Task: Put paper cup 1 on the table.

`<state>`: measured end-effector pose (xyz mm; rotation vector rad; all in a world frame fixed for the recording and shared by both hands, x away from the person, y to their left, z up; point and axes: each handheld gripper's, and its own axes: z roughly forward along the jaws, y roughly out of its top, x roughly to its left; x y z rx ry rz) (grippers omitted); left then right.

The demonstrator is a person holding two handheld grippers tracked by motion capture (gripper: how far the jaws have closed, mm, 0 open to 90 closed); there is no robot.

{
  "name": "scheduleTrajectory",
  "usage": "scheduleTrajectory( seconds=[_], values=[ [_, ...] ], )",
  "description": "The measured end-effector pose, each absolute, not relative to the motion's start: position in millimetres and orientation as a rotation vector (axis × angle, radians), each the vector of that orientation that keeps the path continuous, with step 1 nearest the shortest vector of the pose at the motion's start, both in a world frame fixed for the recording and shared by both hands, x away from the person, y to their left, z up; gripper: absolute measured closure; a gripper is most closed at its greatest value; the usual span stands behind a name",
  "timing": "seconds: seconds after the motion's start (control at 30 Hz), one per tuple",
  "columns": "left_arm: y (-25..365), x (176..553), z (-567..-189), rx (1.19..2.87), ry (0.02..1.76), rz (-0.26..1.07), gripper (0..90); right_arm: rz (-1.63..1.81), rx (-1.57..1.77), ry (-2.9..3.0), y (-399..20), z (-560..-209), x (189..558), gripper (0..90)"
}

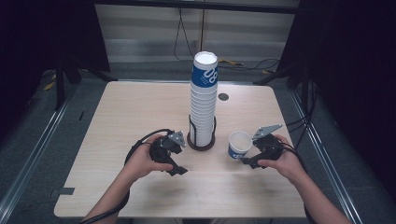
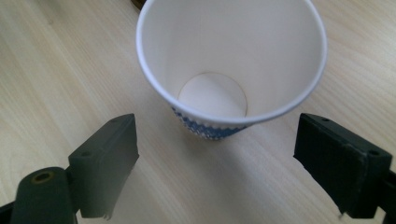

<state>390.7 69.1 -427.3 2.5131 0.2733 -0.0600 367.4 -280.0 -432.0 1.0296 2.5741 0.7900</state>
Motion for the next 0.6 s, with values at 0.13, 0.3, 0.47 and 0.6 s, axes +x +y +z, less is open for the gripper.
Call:
scheduleTrajectory(
  seconds=[0.13, 0.3, 0.47, 0.6],
  values=[
    [69, 392, -425, 2.519, 0.281, -0.066, 19.1, 0.788, 1.043, 2.592, -286, -428, 362, 13.2],
    [71, 395, -420, 2.519, 0.302, -0.075, 18.6, 0.794, 1.041, 2.605, -291, -417, 356, 13.4],
    [74, 399, -411, 2.539, 0.325, -0.068, 17.3, 0.815, 1.03, 2.618, -291, -398, 354, 13.3],
    [76, 404, -403, 2.529, 0.354, -0.063, 17.3, 0.834, 1.018, 2.621, -287, -383, 355, 13.3]
  ],
)
